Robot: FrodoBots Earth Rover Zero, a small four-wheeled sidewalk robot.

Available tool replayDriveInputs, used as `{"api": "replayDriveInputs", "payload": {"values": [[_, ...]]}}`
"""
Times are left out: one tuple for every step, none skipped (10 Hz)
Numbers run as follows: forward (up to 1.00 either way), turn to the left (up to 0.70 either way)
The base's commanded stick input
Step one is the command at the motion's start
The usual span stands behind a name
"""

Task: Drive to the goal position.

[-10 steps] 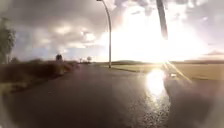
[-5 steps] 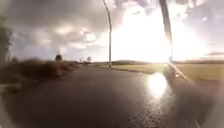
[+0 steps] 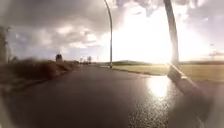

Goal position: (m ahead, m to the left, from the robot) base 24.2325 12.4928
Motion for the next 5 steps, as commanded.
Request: {"api": "replayDriveInputs", "payload": {"values": [[0.70, 0.00], [0.70, 0.00], [0.70, 0.00], [0.70, 0.00], [0.70, 0.00]]}}
